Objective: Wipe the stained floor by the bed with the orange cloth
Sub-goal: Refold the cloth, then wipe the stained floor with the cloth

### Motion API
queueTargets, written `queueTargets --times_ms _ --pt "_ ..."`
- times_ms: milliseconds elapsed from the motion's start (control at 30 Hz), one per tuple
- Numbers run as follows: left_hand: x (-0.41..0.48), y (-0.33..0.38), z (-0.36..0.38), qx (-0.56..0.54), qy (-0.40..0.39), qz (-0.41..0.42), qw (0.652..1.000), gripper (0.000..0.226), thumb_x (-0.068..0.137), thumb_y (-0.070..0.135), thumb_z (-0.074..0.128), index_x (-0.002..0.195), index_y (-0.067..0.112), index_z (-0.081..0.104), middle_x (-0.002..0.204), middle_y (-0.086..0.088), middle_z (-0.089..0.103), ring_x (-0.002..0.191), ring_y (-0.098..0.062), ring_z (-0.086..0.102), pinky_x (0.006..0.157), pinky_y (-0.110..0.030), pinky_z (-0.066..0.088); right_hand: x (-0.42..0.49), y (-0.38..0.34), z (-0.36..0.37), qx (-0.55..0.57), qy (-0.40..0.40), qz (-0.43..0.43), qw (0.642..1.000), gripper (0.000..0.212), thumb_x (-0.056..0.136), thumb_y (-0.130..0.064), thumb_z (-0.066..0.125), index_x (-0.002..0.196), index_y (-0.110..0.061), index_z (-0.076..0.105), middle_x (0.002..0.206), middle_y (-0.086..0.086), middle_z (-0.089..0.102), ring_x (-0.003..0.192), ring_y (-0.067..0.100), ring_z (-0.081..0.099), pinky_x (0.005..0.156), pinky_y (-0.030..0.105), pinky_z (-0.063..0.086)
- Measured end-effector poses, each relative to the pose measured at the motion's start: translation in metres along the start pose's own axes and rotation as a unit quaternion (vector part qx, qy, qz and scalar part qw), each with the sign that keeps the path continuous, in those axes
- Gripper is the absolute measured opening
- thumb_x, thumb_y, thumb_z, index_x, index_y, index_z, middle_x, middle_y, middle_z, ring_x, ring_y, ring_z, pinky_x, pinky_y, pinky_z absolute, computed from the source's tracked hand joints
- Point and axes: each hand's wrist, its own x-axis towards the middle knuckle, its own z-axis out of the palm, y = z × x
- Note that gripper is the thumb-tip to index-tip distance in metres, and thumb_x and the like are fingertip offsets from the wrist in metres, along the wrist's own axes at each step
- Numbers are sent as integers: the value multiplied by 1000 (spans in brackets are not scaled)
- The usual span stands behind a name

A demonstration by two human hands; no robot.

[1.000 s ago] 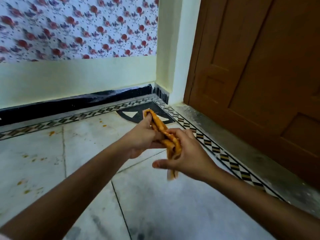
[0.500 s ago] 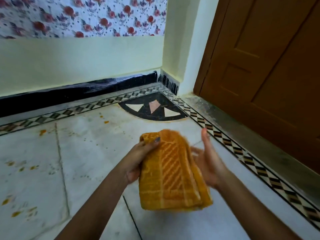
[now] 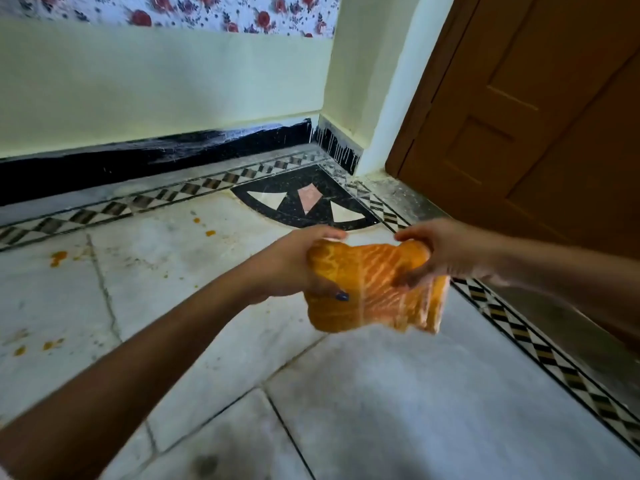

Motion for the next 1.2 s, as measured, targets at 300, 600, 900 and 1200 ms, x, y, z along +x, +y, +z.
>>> queueTargets --times_ms 300,600,900,1200 --pt "35 28 -29 501 64 127 853 52 87 45 57 135 27 47 135 -11 35 126 -30 34 100 -45 40 25 -3 -34 -136 187 -98 968 29 64 -28 81 77 -21 57 87 -3 58 84 18 57 58 23 39" --pt "45 -95 20 565 -18 -51 823 33 95 31 46 124 17 53 125 -6 54 111 -26 55 86 -34 44 148 85 135 -236 82 -106 962 87 67 -77 40 144 -41 22 151 5 27 135 31 30 105 49 34" --pt "44 -182 118 323 295 -108 893 44 79 24 43 107 2 69 114 -16 66 102 -32 64 83 -42 52 188 158 130 -190 226 -241 924 43 70 -45 48 112 -37 54 113 9 50 87 33 64 62 38 53" --pt "71 -164 152 236 324 -58 914 57 81 29 45 131 1 49 132 -14 54 121 -27 49 103 -31 32 166 190 123 -184 161 -292 925 50 63 -42 57 113 -39 53 111 4 55 74 24 65 56 26 51"
